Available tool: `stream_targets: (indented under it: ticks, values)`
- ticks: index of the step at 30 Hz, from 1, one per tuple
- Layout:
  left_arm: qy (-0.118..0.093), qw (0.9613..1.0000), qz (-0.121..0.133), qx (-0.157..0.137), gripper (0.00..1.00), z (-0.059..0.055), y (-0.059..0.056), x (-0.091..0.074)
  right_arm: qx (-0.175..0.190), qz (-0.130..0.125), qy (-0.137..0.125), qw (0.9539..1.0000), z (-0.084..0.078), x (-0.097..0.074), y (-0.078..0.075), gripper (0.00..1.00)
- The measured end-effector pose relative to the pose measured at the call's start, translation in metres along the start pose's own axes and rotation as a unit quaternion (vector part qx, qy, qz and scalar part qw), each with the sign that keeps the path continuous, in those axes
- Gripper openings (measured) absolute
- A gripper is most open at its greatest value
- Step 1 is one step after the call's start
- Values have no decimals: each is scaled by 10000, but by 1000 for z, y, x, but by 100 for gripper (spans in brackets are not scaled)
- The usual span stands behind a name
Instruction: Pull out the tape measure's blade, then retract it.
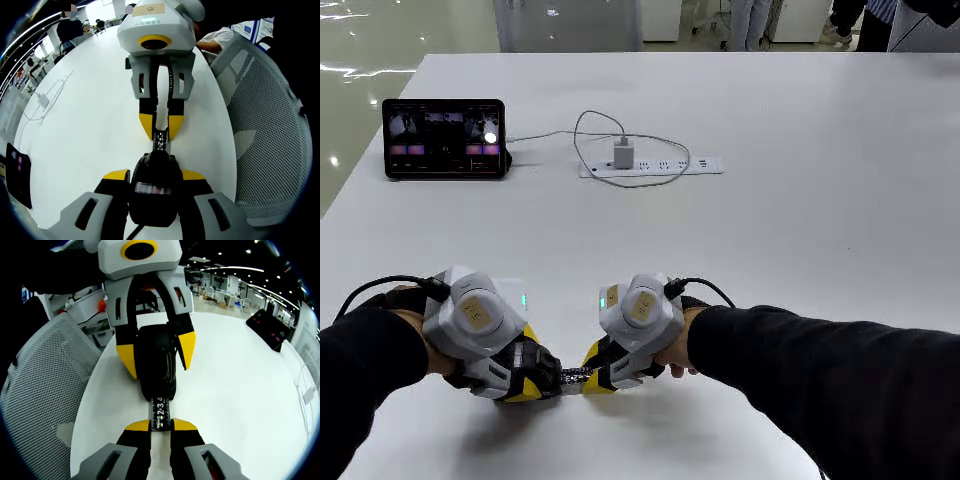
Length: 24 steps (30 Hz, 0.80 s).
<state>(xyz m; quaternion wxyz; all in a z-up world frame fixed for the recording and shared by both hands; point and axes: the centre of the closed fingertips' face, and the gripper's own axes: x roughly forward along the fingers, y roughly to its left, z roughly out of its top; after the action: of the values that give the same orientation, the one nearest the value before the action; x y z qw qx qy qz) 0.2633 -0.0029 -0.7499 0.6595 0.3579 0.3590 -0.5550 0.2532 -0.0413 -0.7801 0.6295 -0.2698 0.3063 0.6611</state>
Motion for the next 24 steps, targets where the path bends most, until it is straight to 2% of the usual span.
stream_targets:
  ticks: [24]
  values:
    - [-24, 10000, 42, -34, 33, 0, 0, 0, -12, -24, 49, 10000, -10, -9, -1, 10]
